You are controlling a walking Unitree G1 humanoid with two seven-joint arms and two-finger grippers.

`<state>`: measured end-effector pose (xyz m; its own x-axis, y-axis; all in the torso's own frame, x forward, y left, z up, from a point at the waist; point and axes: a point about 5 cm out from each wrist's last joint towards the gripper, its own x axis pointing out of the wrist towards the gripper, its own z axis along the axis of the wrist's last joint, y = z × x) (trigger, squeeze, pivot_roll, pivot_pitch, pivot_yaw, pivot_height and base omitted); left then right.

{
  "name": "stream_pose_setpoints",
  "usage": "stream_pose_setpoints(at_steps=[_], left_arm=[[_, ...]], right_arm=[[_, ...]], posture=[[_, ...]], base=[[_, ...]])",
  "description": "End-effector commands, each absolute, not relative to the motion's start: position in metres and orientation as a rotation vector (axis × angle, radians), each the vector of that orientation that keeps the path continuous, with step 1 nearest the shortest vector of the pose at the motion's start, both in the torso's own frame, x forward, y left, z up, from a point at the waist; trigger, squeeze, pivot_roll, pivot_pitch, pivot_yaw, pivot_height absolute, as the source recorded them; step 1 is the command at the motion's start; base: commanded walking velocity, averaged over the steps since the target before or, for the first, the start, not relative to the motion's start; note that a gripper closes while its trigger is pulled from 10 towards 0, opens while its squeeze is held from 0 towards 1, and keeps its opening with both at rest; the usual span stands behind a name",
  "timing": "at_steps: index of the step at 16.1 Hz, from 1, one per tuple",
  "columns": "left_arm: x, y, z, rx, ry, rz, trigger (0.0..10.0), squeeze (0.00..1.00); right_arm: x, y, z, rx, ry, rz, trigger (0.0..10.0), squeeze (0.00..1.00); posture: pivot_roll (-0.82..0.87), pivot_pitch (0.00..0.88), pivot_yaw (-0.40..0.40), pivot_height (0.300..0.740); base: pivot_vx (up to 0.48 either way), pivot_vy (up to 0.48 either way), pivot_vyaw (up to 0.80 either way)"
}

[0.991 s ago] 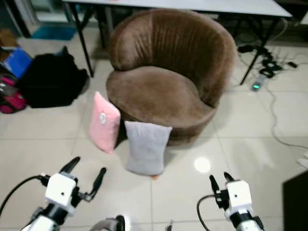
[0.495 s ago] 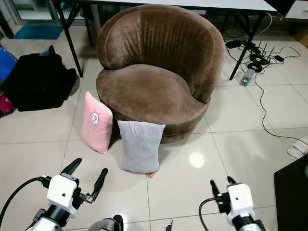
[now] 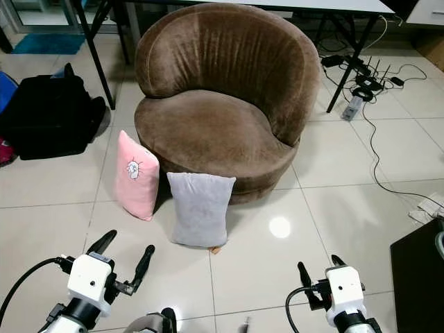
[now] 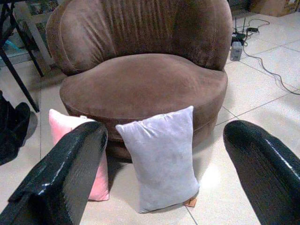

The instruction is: Move the pillow to the sofa from floor

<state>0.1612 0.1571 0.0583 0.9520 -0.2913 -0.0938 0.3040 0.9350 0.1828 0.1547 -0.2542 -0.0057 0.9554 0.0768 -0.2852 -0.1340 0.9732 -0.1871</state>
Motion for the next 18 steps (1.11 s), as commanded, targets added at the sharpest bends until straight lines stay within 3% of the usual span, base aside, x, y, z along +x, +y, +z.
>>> stream_pose_setpoints(at_steps=[1, 10, 17, 18], left_arm=[[0.161, 0.158, 0.056, 0.189, 0.07, -0.303, 10.0, 1.0], [0.161, 0.151, 0.059, 0.2, 0.063, -0.333, 10.0, 1.0], [0.157, 0.152, 0.057, 0.2, 0.073, -0.325, 10.0, 1.0], [0.156, 0.152, 0.057, 0.204, 0.075, -0.323, 10.0, 1.0]], right_arm=[[0.153, -0.261, -0.005, -0.213, 0.279, 0.089, 10.0, 1.0], [0.155, -0.253, -0.003, -0.211, 0.255, 0.117, 10.0, 1.0], [0.151, -0.265, -0.005, -0.208, 0.288, 0.069, 10.0, 1.0], [0.151, -0.267, -0.005, -0.209, 0.293, 0.071, 10.0, 0.0]], posture=[[-0.04, 0.126, -0.044, 0.74], [-0.04, 0.13, -0.041, 0.74], [-0.04, 0.142, -0.042, 0.74], [-0.04, 0.142, -0.042, 0.74]], base=[[0.0, 0.0, 0.0], [0.0, 0.0, 0.0], [0.0, 0.0, 0.0], [0.0, 0.0, 0.0]])
